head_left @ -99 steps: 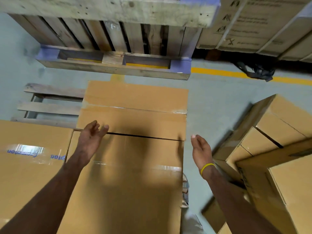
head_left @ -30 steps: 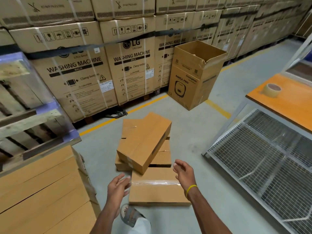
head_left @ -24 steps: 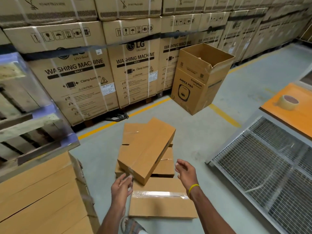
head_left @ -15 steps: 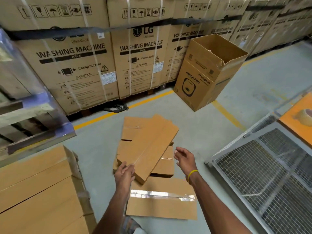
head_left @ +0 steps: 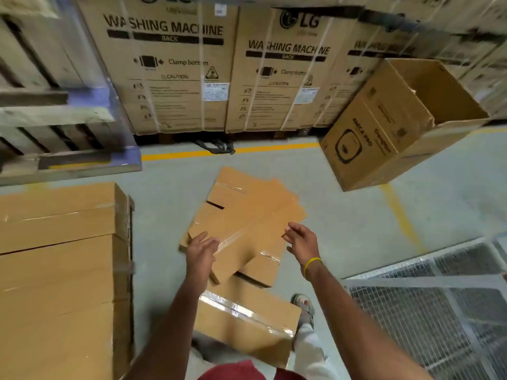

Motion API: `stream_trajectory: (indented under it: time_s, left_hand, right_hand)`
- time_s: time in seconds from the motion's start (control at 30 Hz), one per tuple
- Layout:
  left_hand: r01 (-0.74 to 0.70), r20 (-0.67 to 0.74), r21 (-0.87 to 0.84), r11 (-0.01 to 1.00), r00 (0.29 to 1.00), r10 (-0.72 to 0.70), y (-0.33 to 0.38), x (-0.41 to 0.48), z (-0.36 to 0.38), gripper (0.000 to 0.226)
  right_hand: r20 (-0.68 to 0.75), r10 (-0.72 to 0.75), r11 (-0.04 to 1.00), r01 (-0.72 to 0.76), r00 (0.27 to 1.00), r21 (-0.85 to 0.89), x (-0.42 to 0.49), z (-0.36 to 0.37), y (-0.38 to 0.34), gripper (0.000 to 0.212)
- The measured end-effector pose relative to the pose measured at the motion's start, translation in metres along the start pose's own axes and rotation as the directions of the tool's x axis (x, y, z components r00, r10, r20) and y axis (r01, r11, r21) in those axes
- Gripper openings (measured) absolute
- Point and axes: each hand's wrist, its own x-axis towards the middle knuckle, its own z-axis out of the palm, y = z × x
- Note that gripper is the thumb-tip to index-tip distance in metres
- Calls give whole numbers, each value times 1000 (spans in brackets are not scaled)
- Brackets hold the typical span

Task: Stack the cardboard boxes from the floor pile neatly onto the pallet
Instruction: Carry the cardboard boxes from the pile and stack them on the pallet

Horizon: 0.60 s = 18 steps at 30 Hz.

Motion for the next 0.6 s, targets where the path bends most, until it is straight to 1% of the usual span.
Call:
stream_trajectory:
  time_s: [0.1,0.17,0.27,0.37,0.43,0.53,0.6]
  left_hand:
    - [-22,-108,-42,999,994,17,-10,4,20,44]
    - [-52,-202,-88,995,979,34,-21,7,41,43]
    - [-92,-309,-181,979,950,32,-39,15,71,39]
    - [-108,-315,-210,972,948,37,-57,28,99,37]
    - [-89,-316,-225,970,949,13,-70,38,113,32]
    - [-69,-345,-248,966,938,-22,-83,60,122,32]
    - [-84,-372,-231,969,928,-9,-94,86,124,33]
  right_hand:
    - [94,3,998,3,996,-64,42,-17,3,26]
    - [167,8,995,10,986,-103,79,-34,6,23]
    - [234,-14,986,53,972,-160,130,-57,9,24]
    - [246,-34,978,82,969,-190,174,-79,7,27]
    - [247,-19,979,68,969,-191,202,-92,8,28]
    - [210,-41,975,85,977,-205,243,-101,15,27]
    - [180,-72,973,109,981,-205,277,-98,25,25]
